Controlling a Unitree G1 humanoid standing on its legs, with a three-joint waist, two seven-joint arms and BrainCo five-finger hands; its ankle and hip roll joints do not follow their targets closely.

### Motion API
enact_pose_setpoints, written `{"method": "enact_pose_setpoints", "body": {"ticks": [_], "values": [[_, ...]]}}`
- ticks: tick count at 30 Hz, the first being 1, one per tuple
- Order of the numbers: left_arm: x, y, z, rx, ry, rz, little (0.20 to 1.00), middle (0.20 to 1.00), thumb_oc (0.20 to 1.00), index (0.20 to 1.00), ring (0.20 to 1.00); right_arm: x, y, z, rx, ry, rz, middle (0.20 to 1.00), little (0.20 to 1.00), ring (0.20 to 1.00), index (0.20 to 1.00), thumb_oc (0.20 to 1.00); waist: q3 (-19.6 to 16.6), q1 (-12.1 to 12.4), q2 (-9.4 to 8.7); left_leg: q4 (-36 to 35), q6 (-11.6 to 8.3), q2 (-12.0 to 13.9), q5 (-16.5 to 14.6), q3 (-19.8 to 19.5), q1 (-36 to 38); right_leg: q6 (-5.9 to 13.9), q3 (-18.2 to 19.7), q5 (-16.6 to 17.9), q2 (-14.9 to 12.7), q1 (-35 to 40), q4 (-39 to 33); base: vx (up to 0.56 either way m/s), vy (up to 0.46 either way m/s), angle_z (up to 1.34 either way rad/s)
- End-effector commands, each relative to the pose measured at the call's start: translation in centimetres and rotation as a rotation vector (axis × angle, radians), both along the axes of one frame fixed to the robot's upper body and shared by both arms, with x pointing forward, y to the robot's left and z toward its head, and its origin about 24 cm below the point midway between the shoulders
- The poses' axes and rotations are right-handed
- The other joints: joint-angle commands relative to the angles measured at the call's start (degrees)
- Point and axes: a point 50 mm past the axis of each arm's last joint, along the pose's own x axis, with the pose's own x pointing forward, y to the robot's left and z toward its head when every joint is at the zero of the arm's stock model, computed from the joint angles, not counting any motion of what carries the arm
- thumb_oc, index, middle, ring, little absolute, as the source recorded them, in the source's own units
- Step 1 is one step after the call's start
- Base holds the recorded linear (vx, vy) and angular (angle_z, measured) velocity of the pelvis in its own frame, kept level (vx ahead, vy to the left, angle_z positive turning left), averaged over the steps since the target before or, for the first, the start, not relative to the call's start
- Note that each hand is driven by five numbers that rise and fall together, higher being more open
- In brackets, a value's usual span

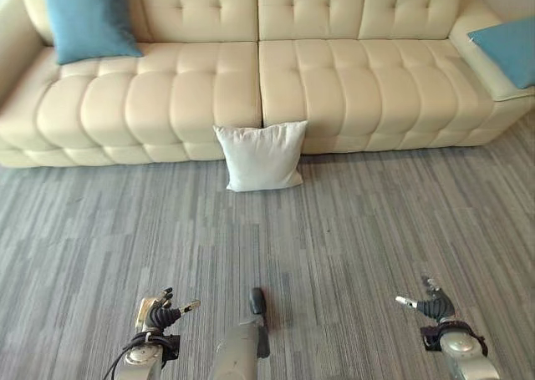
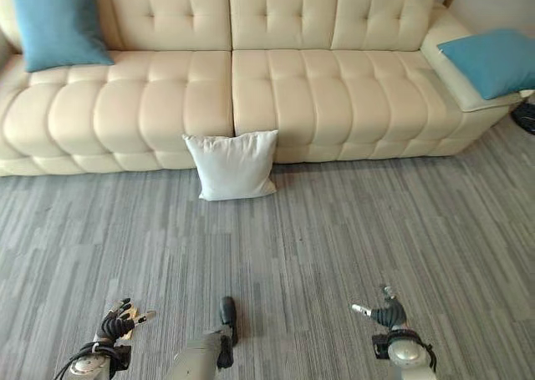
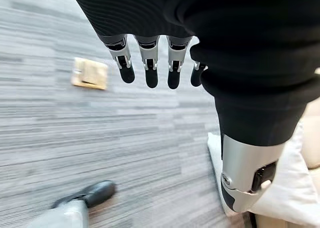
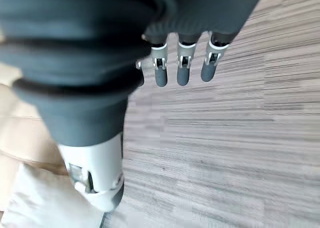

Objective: Pick up all the scattered cushions and arrange them neatly on the sofa.

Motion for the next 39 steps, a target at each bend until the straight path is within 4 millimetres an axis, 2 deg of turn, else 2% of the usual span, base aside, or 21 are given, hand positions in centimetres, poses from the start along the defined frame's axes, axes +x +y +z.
{"method": "enact_pose_setpoints", "body": {"ticks": [1,2,4,5,6,7,9,10,12,13,17,19,20,23,25,28,30,31,33,35,39], "values": [[2.6,1.1,2.8,0.070,-0.132,-0.046,1.000,1.000,1.000,1.000,1.000,3.8,0.2,2.6,-0.026,-0.147,0.040,1.000,1.000,1.000,1.000,1.000,2.4,1.9,0.50,3.5,-5.06,3.0,-7.8,-0.6,2.8,3.22,1.0,16.7,-4.2,-3.7,-6.5,0.36,0.273,0.04],[2.8,1.0,2.9,0.069,-0.136,-0.044,1.000,1.000,1.000,1.000,1.000,3.9,0.3,2.5,-0.021,-0.148,0.040,1.000,1.000,1.000,1.000,1.000,2.8,1.3,1.19,2.6,-4.84,3.0,-8.5,-0.8,5.2,2.57,-0.5,15.1,-3.5,-6.7,-5.3,0.37,0.215,0.06],[3.1,1.0,3.0,0.068,-0.146,-0.044,1.000,1.000,1.000,1.000,1.000,3.9,0.2,2.5,-0.016,-0.145,0.033,1.000,1.000,1.000,1.000,1.000,3.5,-0.1,1.96,1.1,-5.22,2.8,-9.7,-1.5,8.9,1.72,-5.0,11.9,-2.7,-10.7,-8.3,0.42,0.125,0.30],[3.2,0.9,3.1,0.065,-0.151,-0.046,1.000,1.000,1.000,1.000,1.000,3.9,0.1,2.5,-0.012,-0.145,0.028,1.000,1.000,1.000,1.000,1.000,3.4,-0.4,2.01,0.7,-5.59,2.3,-11.0,-2.2,10.3,2.24,-5.8,10.3,-2.9,-11.5,-10.6,0.27,0.043,0.54],[3.3,0.9,3.1,0.065,-0.151,-0.046,1.000,1.000,1.000,1.000,1.000,3.9,0.1,2.5,-0.012,-0.146,0.028,1.000,1.000,1.000,1.000,1.000,3.9,-0.9,2.12,0.8,-5.45,2.4,-10.3,-2.2,10.2,1.81,-6.7,10.8,-2.9,-11.1,-10.9,0.34,-0.006,0.96],[3.7,0.7,3.2,0.062,-0.157,-0.049,1.000,1.000,1.000,1.000,1.000,3.8,-0.1,2.5,-0.008,-0.146,0.012,1.000,1.000,1.000,1.000,1.000,4.5,-2.1,2.05,-0.2,-6.08,1.9,-11.9,-3.1,13.2,2.11,-9.0,10.5,-2.5,-13.8,-17.8,0.29,-0.040,1.00],[3.8,0.5,3.2,0.060,-0.157,-0.056,1.000,1.000,1.000,1.000,1.000,3.8,-0.2,2.5,-0.007,-0.149,0.008,1.000,1.000,1.000,1.000,1.000,4.7,-2.5,1.94,-0.4,-6.25,1.5,-12.6,-3.8,14.2,2.45,-9.0,11.0,-2.2,-13.9,-21.2,0.28,-0.034,0.66],[4.0,0.4,3.1,0.058,-0.161,-0.052,1.000,1.000,1.000,1.000,1.000,3.8,-0.2,2.6,-0.006,-0.153,0.000,1.000,1.000,1.000,1.000,1.000,4.9,-3.2,1.59,-0.5,-6.43,0.9,-13.5,-4.5,15.4,3.14,-8.8,12.7,-1.8,-15.6,-25.3,0.39,-0.076,0.23],[4.3,0.0,3.0,0.056,-0.161,-0.061,1.000,1.000,1.000,1.000,1.000,3.8,-0.4,2.4,-0.018,-0.133,-0.003,1.000,1.000,1.000,1.000,1.000,5.6,-4.4,1.05,0.1,-7.19,0.0,-17.3,-6.7,19.8,5.02,-11.5,16.1,-2.3,-20.5,-33.7,0.60,-0.158,0.50],[4.3,0.0,3.0,0.055,-0.160,-0.061,1.000,1.000,1.000,1.000,1.000,3.8,-0.5,2.4,-0.019,-0.132,-0.003,1.000,1.000,1.000,1.000,1.000,5.7,-4.4,1.44,0.2,-7.28,0.5,-17.7,-6.7,20.1,5.00,-11.7,15.9,-1.9,-20.1,-33.8,0.38,-0.131,0.79],[3.5,0.1,2.6,0.054,-0.145,-0.059,1.000,1.000,1.000,1.000,1.000,3.2,-0.4,2.0,-0.017,-0.104,0.016,1.000,1.000,1.000,1.000,1.000,4.3,-5.0,1.02,-0.6,-8.31,-0.1,-20.3,-8.8,24.9,5.14,-12.1,19.1,-3.6,-19.6,-33.8,0.37,-0.171,0.60],[2.7,-0.1,2.0,0.042,-0.122,-0.048,1.000,1.000,1.000,1.000,1.000,3.0,-0.7,2.1,-0.029,-0.097,0.026,1.000,1.000,1.000,1.000,1.000,3.3,-5.4,2.16,1.4,-9.85,1.7,-19.2,-8.8,26.0,4.16,-12.2,20.0,-3.1,-18.0,-32.2,0.42,-0.248,0.61],[2.3,-0.3,1.7,0.032,-0.113,-0.048,1.000,1.000,1.000,1.000,1.000,3.0,-0.9,2.4,-0.042,-0.105,0.039,1.000,1.000,1.000,1.000,1.000,2.7,-5.6,2.79,2.7,-10.92,2.5,-17.3,-8.8,25.9,3.64,-12.8,19.6,-2.9,-17.3,-31.7,0.36,-0.253,0.28],[1.6,-0.8,1.0,0.007,-0.086,-0.051,1.000,1.000,1.000,1.000,1.000,3.1,-1.6,2.9,-0.062,-0.117,0.050,1.000,1.000,1.000,1.000,1.000,2.4,-5.6,3.65,15.1,-14.05,6.3,-7.8,-8.7,20.8,0.67,-12.5,17.0,-1.0,-13.8,-31.6,0.25,-0.267,0.02],[1.6,-0.9,0.8,-0.009,-0.080,-0.040,1.000,1.000,1.000,1.000,1.000,3.3,-1.9,3.1,-0.079,-0.117,0.048,1.000,1.000,1.000,1.000,1.000,2.4,-5.4,3.07,19.7,-14.05,6.6,-5.1,-8.6,18.0,-0.89,-11.8,15.1,-0.1,-12.0,-31.9,0.22,-0.218,-0.13],[2.0,-1.6,0.6,-0.033,-0.077,-0.038,1.000,1.000,1.000,1.000,1.000,3.4,-2.5,3.2,-0.096,-0.107,0.033,1.000,1.000,1.000,1.000,1.000,3.0,-4.6,2.28,17.4,-11.93,5.9,-9.6,-7.7,12.6,-0.99,-10.2,13.4,0.1,-9.1,-33.1,0.19,-0.117,-0.49],[2.3,-1.9,0.7,-0.026,-0.082,-0.068,1.000,1.000,1.000,1.000,1.000,3.4,-2.8,3.3,-0.109,-0.106,0.024,1.000,1.000,1.000,1.000,1.000,3.6,-3.9,1.74,12.1,-10.67,3.6,-12.8,-7.7,9.6,-0.37,-9.0,13.3,0.1,-7.7,-34.1,0.13,-0.013,-0.53],[2.5,-1.9,0.8,-0.021,-0.084,-0.078,1.000,1.000,1.000,1.000,1.000,3.4,-2.8,3.4,-0.115,-0.107,0.026,1.000,1.000,1.000,1.000,1.000,3.8,-3.5,1.74,8.6,-10.61,2.4,-12.0,-8.4,8.9,-0.09,-8.5,13.5,0.4,-7.4,-34.3,0.10,0.022,-0.51],[2.4,-1.8,0.8,-0.018,-0.084,-0.080,1.000,1.000,1.000,1.000,1.000,3.4,-3.0,3.3,-0.125,-0.098,0.022,1.000,1.000,1.000,1.000,1.000,3.7,-3.4,2.45,3.9,-10.97,1.9,-11.6,-8.7,10.5,0.43,-7.5,13.4,1.6,-6.9,-34.4,0.07,0.047,-0.64],[1.9,-1.5,0.7,-0.013,-0.072,-0.075,1.000,1.000,1.000,1.000,1.000,3.4,-2.9,3.4,-0.131,-0.102,0.031,1.000,1.000,1.000,1.000,1.000,3.2,-3.1,2.94,3.0,-10.30,1.1,-12.5,-9.9,12.1,0.66,-6.4,13.9,2.4,-6.7,-34.5,0.05,0.082,-0.67],[1.3,-0.6,0.8,0.000,-0.069,-0.046,1.000,1.000,1.000,1.000,1.000,3.3,-2.3,3.3,-0.119,-0.105,0.046,1.000,1.000,1.000,1.000,1.000,2.4,-2.2,2.46,0.2,-9.02,0.1,-13.0,-10.0,14.7,1.21,-4.9,14.9,2.9,-7.6,-33.3,0.02,0.070,-0.63]]}}
